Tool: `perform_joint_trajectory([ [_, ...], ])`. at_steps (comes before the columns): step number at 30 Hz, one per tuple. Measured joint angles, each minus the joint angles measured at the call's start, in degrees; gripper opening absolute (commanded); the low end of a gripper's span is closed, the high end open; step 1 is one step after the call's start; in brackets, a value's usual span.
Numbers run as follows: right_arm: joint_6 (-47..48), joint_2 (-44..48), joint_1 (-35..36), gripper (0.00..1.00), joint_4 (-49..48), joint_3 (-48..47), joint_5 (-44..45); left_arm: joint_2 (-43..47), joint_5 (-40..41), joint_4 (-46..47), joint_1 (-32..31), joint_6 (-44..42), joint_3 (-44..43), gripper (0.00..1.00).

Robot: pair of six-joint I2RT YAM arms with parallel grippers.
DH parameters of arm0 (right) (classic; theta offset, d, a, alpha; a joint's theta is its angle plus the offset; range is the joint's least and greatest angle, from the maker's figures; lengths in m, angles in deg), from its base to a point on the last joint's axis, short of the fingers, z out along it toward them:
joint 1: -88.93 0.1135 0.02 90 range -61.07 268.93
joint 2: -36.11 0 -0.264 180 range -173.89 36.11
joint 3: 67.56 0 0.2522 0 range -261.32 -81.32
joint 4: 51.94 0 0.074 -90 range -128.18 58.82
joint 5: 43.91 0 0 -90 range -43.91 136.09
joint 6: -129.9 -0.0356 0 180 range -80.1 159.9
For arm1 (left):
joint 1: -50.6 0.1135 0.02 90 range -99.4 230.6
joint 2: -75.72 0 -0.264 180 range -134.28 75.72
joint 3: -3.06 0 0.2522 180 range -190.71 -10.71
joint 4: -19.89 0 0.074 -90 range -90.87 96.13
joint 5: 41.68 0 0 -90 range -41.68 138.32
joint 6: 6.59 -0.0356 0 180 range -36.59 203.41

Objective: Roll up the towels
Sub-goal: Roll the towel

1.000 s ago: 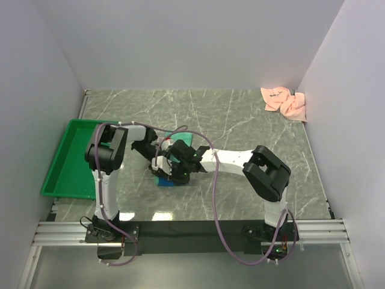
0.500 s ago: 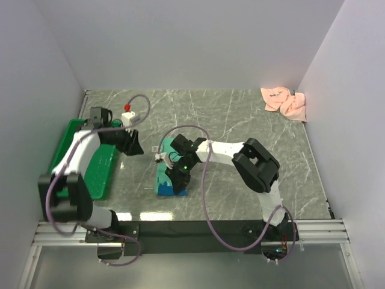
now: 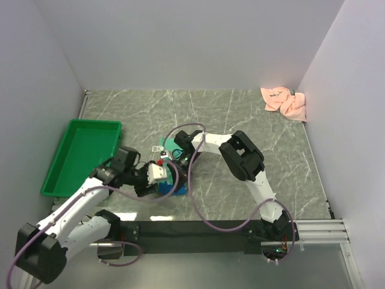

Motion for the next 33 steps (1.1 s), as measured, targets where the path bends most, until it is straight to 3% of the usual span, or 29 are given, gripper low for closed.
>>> perform_joint_trajectory([
  [6,-0.5,-3.8,-0.7,0.00,4.4,-3.6,-3.2,0.8,8.2,7.0,-15.4,0.6,2.8,0.61],
  [14,-0.6,-5.3,-1.3,0.00,6.5,-4.6,-5.1,-4.5,15.2,14.7,-24.3,0.6,5.6,0.57],
  [15,-0.5,-5.4,-1.3,0.00,6.8,-4.8,-5.1,-6.0,15.8,15.6,-24.7,0.6,5.7,0.54],
  [19,-0.3,-5.6,-1.4,0.02,7.2,-5.0,-5.2,-11.3,18.4,18.9,-24.9,0.0,6.4,0.25],
  [21,-0.3,-5.6,-1.6,0.08,7.3,-5.0,-5.1,-13.1,19.1,20.0,-25.0,-0.6,6.1,0.17],
  [22,-0.2,-5.6,-1.6,0.16,7.3,-4.9,-5.1,-14.0,19.0,19.7,-25.1,-0.9,5.5,0.10],
  [24,-0.3,-5.5,-2.2,0.25,7.7,-4.6,-5.1,-15.5,18.8,18.8,-25.1,-1.1,4.2,0.06],
  [26,-0.4,-4.9,-3.0,0.43,8.1,-4.2,-5.0,-17.3,18.4,18.1,-25.1,-1.4,2.5,0.01],
  [28,-0.8,-3.4,-4.0,0.56,8.5,-3.5,-4.3,-19.2,17.8,17.0,-25.1,-1.8,0.9,0.01],
  [30,-1.2,-0.5,-5.6,0.60,8.0,-2.4,-2.3,-21.4,16.7,15.1,-24.6,-2.3,-1.3,0.01],
  [31,-1.3,1.3,-6.7,0.70,7.1,-1.5,-0.4,-22.3,16.0,13.9,-24.2,-2.5,-2.4,0.01],
  [33,-1.9,5.6,-9.9,0.71,4.9,0.7,3.0,-24.6,14.2,11.2,-23.1,-2.6,-4.9,0.01],
])
